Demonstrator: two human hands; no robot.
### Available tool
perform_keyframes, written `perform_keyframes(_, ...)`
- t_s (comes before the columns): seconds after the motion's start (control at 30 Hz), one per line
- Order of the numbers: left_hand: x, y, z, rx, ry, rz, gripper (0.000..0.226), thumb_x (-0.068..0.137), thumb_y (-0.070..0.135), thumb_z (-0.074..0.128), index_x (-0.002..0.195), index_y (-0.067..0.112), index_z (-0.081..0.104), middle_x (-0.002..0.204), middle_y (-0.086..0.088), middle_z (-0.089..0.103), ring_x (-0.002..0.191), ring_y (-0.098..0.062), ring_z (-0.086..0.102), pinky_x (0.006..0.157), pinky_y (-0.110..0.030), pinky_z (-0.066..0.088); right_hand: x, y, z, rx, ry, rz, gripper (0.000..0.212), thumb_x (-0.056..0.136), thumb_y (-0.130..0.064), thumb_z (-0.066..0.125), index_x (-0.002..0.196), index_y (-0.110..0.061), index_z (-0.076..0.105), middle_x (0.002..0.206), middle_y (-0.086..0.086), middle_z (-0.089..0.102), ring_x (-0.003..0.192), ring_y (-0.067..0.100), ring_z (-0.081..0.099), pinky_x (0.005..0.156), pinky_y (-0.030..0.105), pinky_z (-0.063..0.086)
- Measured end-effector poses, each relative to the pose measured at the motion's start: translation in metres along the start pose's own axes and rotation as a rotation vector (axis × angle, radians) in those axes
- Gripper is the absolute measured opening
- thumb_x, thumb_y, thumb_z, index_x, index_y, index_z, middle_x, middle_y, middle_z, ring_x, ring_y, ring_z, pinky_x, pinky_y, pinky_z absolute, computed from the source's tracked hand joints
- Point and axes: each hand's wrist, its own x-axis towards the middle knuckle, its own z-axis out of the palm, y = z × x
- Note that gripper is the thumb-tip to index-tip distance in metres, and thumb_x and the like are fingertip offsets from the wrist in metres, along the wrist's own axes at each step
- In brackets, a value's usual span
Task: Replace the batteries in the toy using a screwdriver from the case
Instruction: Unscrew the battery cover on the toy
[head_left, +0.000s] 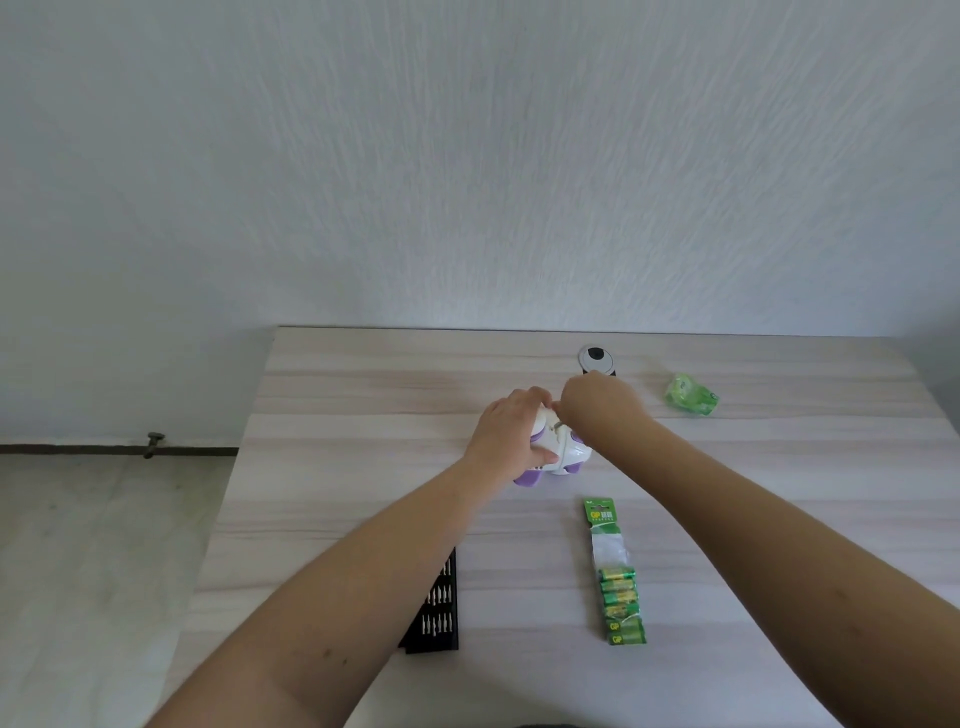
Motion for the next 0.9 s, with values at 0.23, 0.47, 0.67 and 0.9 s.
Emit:
perform_keyframes(0.23, -0.002, 0.0, -0.001, 0.004, 0.013, 0.016, 0.063, 0.068, 0.025, 0.083, 0.123, 0.022, 0.051, 0.119, -0.001, 0.055, 0.109, -0.024, 0.052, 0.089, -0.027, 0.033, -0.004, -0.003, -0.007, 0.064, -0.009, -0.095, 0.014, 0.092, -0.018, 0.051, 0.094, -0.006, 0.058, 0.092, 0.008, 0.058, 0.079, 0.025, 0.054, 0.062, 0.03, 0.039)
perform_keyframes(0.47, -0.002, -0.001, 0.0, 0.006, 0.022, 0.028, 0.064, 0.068, 0.025, 0.083, 0.123, 0.021, 0.051, 0.122, -0.001, 0.055, 0.11, -0.023, 0.053, 0.092, -0.027, 0.033, -0.006, -0.005, -0.01, -0.024, -0.032, -0.001, 0.013, 0.086, 0.001, 0.05, 0.09, -0.008, 0.058, 0.069, 0.001, 0.037, 0.071, 0.023, 0.05, 0.061, 0.03, 0.041)
perform_keyframes(0.67, -0.002, -0.001, 0.0, 0.01, 0.022, 0.027, 0.065, 0.069, 0.027, 0.083, 0.125, 0.021, 0.049, 0.12, -0.001, 0.056, 0.108, -0.023, 0.053, 0.086, -0.025, 0.032, -0.006, -0.007, -0.01, 0.045, -0.039, -0.116, 0.022, 0.09, -0.006, 0.051, 0.113, -0.007, 0.054, 0.112, 0.01, 0.051, 0.082, 0.024, 0.052, 0.067, 0.03, 0.039)
perform_keyframes(0.9, -0.002, -0.003, 0.001, 0.002, 0.026, 0.038, 0.065, 0.068, 0.025, 0.083, 0.124, 0.022, 0.05, 0.123, 0.001, 0.055, 0.111, -0.022, 0.052, 0.093, -0.028, 0.034, -0.006, -0.004, -0.007, -0.043, -0.029, -0.016, 0.014, 0.087, -0.002, 0.05, 0.096, -0.008, 0.058, 0.074, 0.002, 0.042, 0.073, 0.023, 0.051, 0.058, 0.03, 0.039)
